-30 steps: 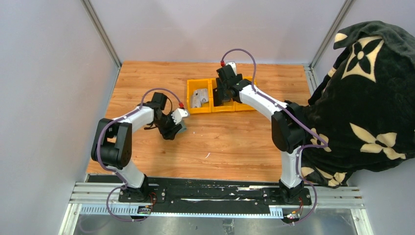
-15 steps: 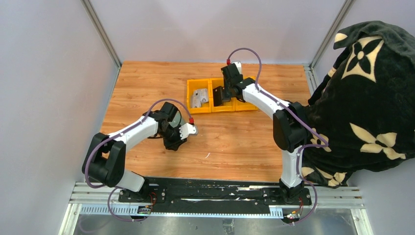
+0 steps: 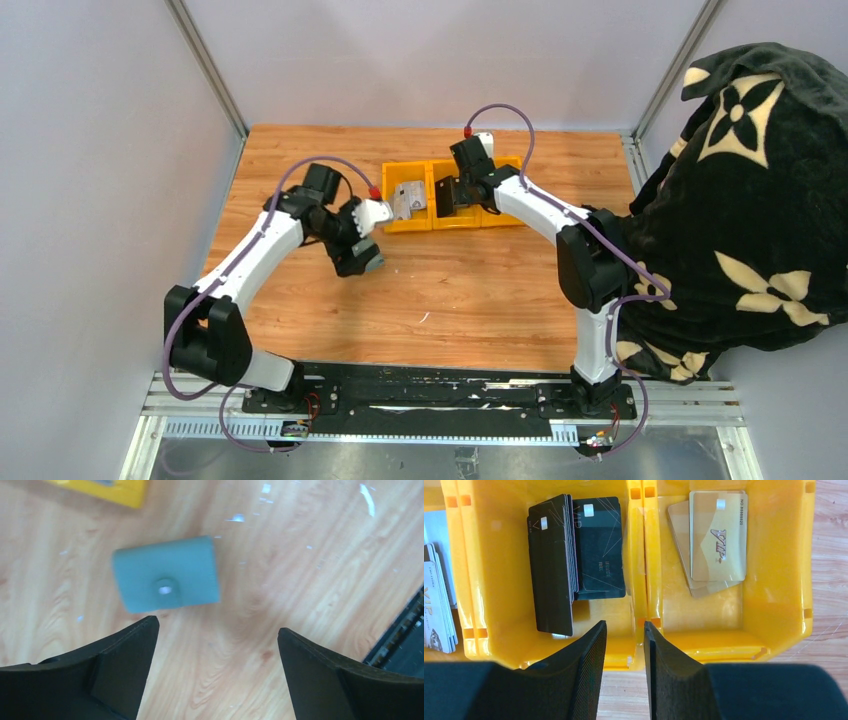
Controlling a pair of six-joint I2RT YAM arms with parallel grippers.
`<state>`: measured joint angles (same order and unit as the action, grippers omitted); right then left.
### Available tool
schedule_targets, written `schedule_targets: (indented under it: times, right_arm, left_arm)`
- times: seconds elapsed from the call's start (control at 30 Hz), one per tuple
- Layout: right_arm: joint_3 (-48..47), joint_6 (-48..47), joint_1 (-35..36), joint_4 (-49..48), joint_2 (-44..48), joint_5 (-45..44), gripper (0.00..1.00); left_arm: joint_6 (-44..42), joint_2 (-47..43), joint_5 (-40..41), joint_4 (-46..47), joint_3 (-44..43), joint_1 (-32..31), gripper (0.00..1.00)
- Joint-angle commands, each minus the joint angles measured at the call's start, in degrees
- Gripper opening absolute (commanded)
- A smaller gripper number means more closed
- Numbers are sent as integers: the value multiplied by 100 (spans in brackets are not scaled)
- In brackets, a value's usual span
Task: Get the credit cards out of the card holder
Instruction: Move the card holder to the center of the board, then move the storage box to the center of the board, then move the card holder to the center of the board.
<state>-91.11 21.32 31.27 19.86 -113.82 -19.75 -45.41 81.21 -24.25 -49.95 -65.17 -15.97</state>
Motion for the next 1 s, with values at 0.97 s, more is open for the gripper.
schedule_targets:
  times: [0.97]
  right_arm:
    - [-198, 292, -246, 1134, -229, -3, 30]
  left_arm:
    - [109, 1934, -524, 1333, 36, 446, 100]
